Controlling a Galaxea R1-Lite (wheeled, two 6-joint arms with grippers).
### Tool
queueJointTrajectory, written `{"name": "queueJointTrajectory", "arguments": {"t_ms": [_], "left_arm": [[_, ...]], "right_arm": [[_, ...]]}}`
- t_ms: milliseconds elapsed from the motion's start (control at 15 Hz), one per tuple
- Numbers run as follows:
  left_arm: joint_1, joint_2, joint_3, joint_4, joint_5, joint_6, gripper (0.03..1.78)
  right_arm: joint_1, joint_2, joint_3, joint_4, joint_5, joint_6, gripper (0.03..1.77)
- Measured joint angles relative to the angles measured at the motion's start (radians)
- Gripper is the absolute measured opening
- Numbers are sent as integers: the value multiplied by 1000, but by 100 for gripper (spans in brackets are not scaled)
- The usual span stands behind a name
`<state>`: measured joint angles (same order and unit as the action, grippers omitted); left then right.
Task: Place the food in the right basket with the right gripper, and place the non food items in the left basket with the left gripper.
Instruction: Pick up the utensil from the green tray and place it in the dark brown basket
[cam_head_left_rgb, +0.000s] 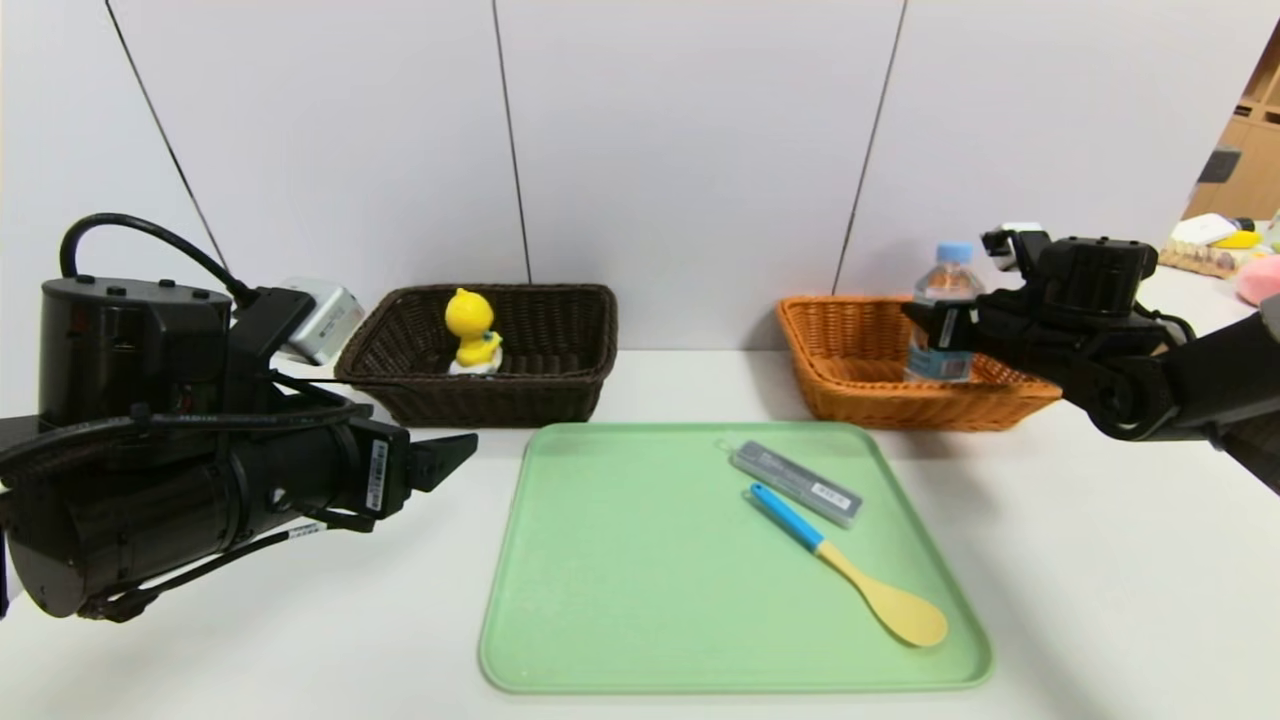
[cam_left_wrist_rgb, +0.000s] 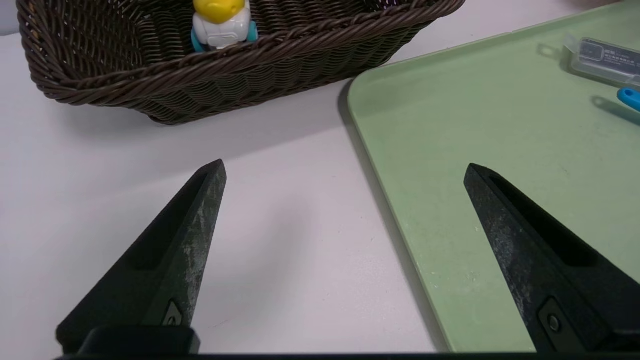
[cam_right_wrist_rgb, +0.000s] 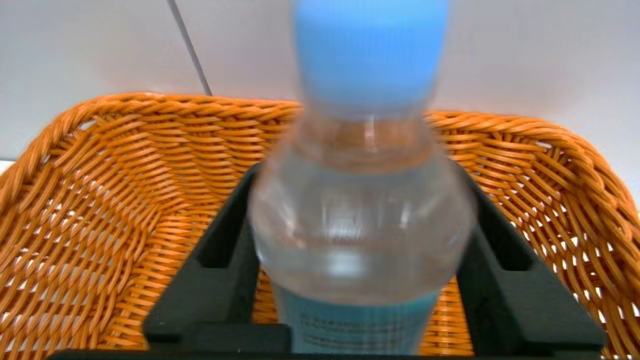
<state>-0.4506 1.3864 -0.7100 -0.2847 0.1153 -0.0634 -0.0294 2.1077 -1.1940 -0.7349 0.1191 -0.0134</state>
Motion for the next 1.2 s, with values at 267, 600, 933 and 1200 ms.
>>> {"name": "queueJointTrajectory", "arguments": {"t_ms": [267, 600, 933, 1200], "left_arm": [[0, 0, 0, 0, -1, 0, 169], [0, 0, -11, 1, -1, 0, 169], [0, 3, -97, 8, -1, -5, 169], [-6, 10, -140, 11, -1, 2, 169]], "right_arm": [[-6, 0, 0, 0, 0, 1, 139], [-7, -9, -5, 2, -5, -1, 154], [0, -126, -10, 73, -5, -9, 162], [8, -308, -25, 261, 12, -25, 166]]}}
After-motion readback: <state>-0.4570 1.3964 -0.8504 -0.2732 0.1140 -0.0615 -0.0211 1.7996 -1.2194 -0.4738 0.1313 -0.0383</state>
